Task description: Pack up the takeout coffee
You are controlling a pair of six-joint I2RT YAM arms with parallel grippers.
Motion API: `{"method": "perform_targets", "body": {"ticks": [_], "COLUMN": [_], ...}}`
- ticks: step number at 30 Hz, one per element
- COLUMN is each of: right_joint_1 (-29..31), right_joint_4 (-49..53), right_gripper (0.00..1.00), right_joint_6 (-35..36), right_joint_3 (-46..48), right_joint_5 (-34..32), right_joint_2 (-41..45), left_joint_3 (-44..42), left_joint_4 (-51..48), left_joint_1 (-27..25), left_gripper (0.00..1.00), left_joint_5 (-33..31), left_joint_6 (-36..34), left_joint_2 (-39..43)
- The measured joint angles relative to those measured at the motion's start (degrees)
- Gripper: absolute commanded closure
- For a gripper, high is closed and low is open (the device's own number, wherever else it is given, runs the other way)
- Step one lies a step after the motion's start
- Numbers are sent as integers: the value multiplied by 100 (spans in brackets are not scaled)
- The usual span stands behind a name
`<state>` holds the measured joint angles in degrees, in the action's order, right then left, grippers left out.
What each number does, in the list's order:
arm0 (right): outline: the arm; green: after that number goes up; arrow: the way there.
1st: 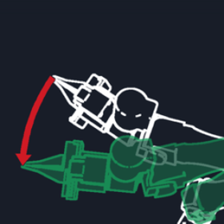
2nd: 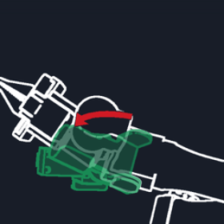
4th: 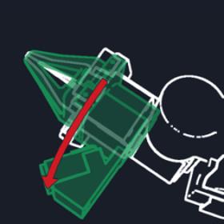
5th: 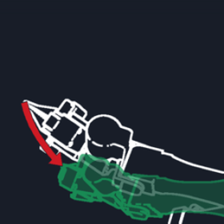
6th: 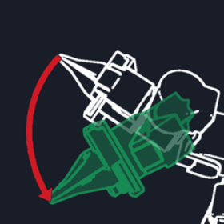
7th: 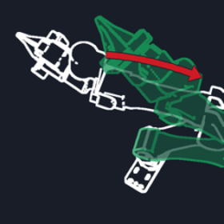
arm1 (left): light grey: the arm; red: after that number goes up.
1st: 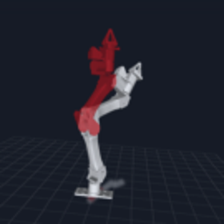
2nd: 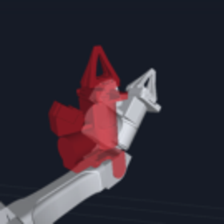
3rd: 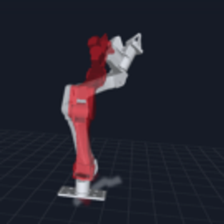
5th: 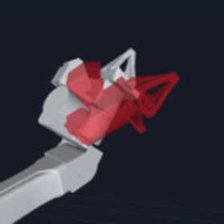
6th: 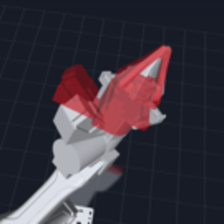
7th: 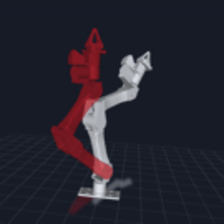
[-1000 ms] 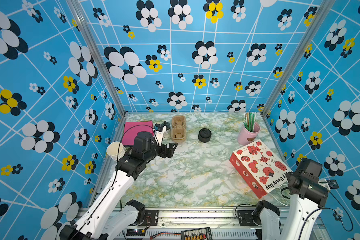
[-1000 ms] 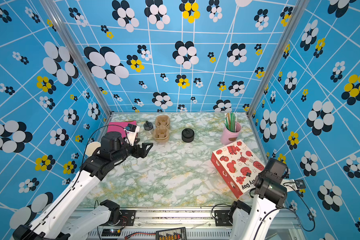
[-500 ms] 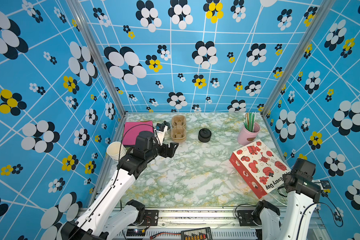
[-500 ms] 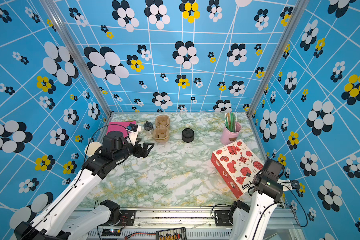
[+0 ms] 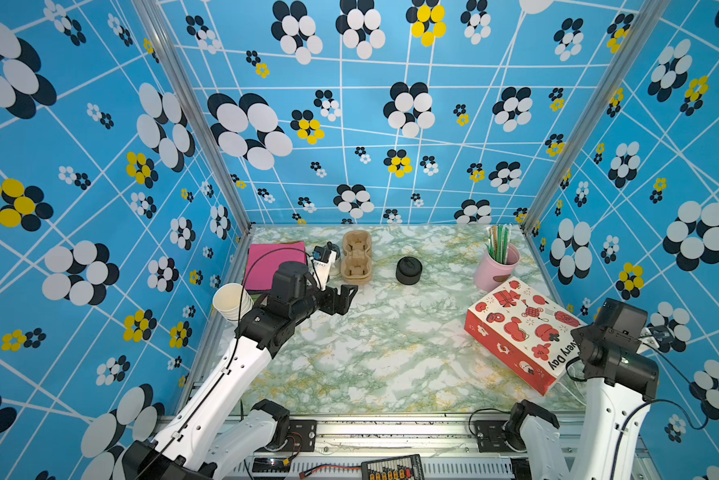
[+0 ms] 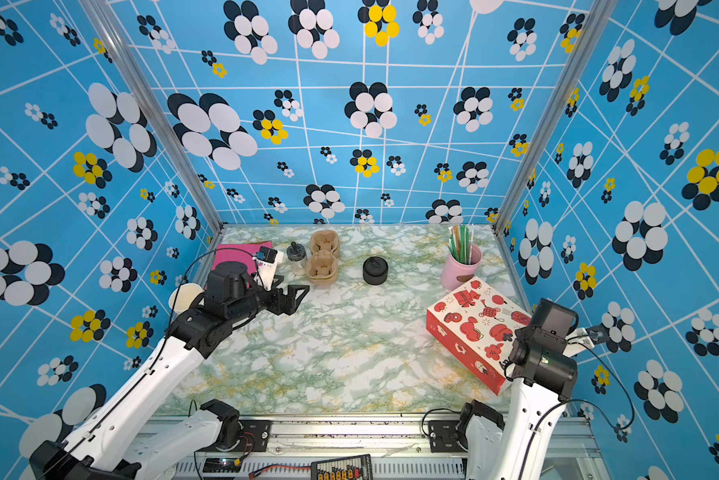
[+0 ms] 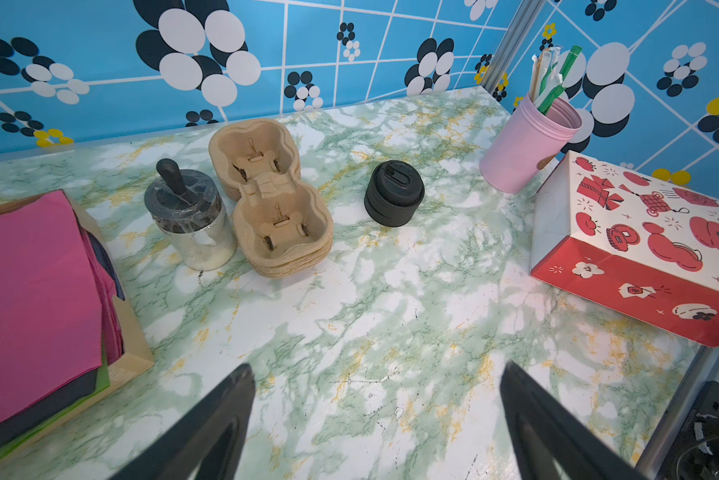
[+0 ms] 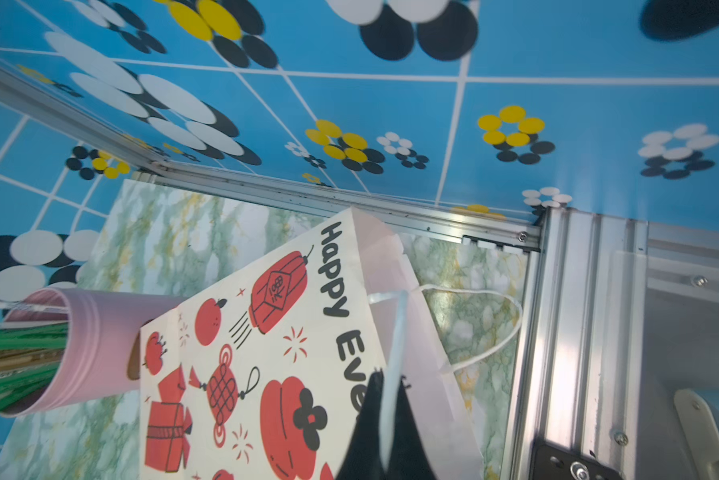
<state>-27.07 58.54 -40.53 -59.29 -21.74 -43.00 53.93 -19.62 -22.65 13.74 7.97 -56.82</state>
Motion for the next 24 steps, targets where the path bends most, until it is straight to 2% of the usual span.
{"method": "perform_targets", "body": {"ticks": [6,12,24], "right_joint_1": [1209,2175,3781], "right_joint_4": [37,118,-7], "right_gripper": [100,100,100], "right_joint_6": [608,1423,3718], "right_joint_3": [-702,-1353,-2225], "right_joint_5": [-721,-1816,-3617], "right_joint_2": [-507,-1067,-1985], "left_joint_3": [-20,-22,-105], "left_joint_4": [46,81,162], "left_joint_1": [0,-33,-70], "left_gripper": [6,7,6], "left_joint_5": [2,4,-2], "left_joint_6": [44,68,146], "left_joint_2": [109,127,129]}}
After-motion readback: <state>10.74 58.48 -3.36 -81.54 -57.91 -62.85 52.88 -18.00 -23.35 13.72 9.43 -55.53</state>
